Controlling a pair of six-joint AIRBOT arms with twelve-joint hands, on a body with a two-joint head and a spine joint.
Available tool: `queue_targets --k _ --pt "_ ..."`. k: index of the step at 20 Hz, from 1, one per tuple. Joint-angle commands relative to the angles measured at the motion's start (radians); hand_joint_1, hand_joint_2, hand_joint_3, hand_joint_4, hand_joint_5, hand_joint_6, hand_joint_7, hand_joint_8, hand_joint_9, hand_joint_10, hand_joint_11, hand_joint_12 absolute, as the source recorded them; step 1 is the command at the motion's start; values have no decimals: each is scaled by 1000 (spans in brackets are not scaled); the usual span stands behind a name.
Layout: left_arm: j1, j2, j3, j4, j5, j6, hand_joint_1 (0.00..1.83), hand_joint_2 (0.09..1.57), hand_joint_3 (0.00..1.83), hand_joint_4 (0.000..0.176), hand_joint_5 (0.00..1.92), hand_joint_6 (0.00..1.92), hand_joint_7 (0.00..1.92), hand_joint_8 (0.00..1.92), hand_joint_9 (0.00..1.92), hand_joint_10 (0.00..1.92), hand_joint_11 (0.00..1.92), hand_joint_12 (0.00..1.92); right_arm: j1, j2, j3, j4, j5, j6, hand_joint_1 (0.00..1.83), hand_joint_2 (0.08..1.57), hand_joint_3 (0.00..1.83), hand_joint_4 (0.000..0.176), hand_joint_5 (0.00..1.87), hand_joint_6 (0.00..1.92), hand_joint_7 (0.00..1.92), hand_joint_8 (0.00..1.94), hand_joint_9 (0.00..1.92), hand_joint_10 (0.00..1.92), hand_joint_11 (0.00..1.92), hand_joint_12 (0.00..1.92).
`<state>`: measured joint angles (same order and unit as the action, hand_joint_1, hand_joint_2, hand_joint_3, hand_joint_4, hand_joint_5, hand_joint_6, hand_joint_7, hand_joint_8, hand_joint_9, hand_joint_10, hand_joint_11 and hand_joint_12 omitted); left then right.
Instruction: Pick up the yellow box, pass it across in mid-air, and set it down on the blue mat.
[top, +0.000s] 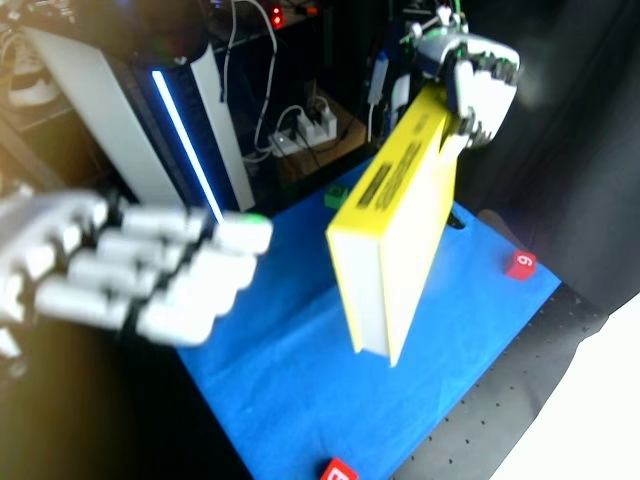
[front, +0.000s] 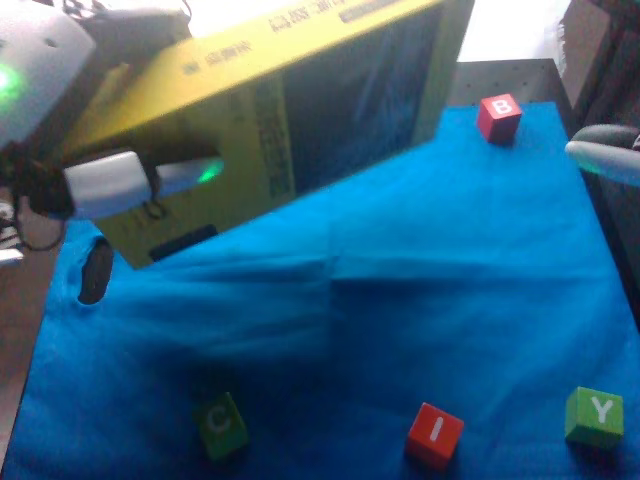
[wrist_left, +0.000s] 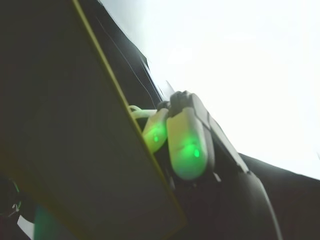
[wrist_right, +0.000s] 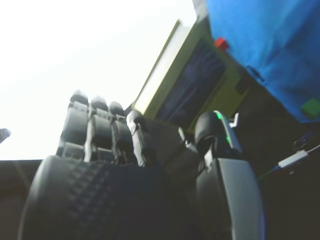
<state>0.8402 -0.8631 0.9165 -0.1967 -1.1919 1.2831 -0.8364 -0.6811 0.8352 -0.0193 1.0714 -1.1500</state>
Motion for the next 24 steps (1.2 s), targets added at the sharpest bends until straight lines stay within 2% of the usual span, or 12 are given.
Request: queue_targets --k 1,6,10,12,13,16,19,20,21,22,23,24 --pt "-21 -8 8 5 -87 -7 1445 1197 0 0 1186 1921 1401 1921 1546 1921 1606 1921 15 -1 5 20 115 -1 574 1159 0 48 0 0 0 0 0 0 39 20" --pt "-72 -56 33 81 6 -42 1457 1189 0 0 1168 1921 1396 1921 1538 1921 1589 1921 44 -34 27 16 68 -1 697 1142 0 42 0 0 0 0 0 0 0 0" --pt "-101 -89 52 144 43 -95 1445 1165 0 0 1235 1921 1434 1921 1572 1921 1665 1921 99 -77 55 7 -12 -1 748 1125 0 19 0 0 0 0 0 0 0 0" --pt "-104 -89 44 166 15 -97 1404 1176 0 0 1256 1921 1439 1921 1570 1921 1656 1921 127 -97 69 0 -67 -1 627 1139 0 60 0 0 0 0 0 0 44 20" --pt "-106 -88 40 180 -1 -99 1417 1180 0 0 1250 1921 1452 1921 1588 1921 1671 1921 132 -108 78 0 -90 -1 631 1132 0 61 0 0 0 0 0 0 67 37" --pt "-114 -87 35 202 -32 -99 1399 1184 0 0 1230 1921 1437 1921 1543 1921 1620 1921 137 -124 88 0 -142 -1 682 1097 0 6 0 0 0 0 0 0 0 0" --pt "-115 -84 32 207 -58 -99 1401 1183 0 0 1234 1921 1457 1921 1633 1921 1710 1921 143 -136 98 0 -185 -1 616 1069 0 0 0 0 0 0 0 0 18 9" --pt "-115 -81 30 211 -68 -99 1190 1252 27 0 1117 1921 1370 1921 1572 1921 1663 1921 151 -146 108 0 -215 -1 630 1077 0 0 0 0 0 0 0 0 25 15" --pt "-115 -79 29 214 -74 -99 1296 1218 8 0 1160 1921 1352 1921 1560 1921 1654 1921 162 -157 117 0 -244 -1 702 1101 0 0 47 6 74 8 64 9 4 327" --pt "-115 -79 28 215 -77 -99 1081 1271 30 0 1095 1921 1368 1921 1563 1921 1658 1921 169 -166 125 0 -269 -1 826 1138 6 0 373 74 524 179 349 699 0 1492" --pt "-115 -79 28 215 -76 -99 1081 1271 30 0 1095 1921 1368 1921 1563 1921 1658 1921 175 -177 134 0 -290 -1 826 1138 6 0 373 74 524 179 349 699 0 1492" --pt "-115 -79 28 215 -73 -99 1011 1296 37 0 1053 1921 1374 1921 1566 1921 1660 1921 179 -184 141 0 -308 -1 951 1233 8 0 633 1150 711 917 665 1373 514 1835"
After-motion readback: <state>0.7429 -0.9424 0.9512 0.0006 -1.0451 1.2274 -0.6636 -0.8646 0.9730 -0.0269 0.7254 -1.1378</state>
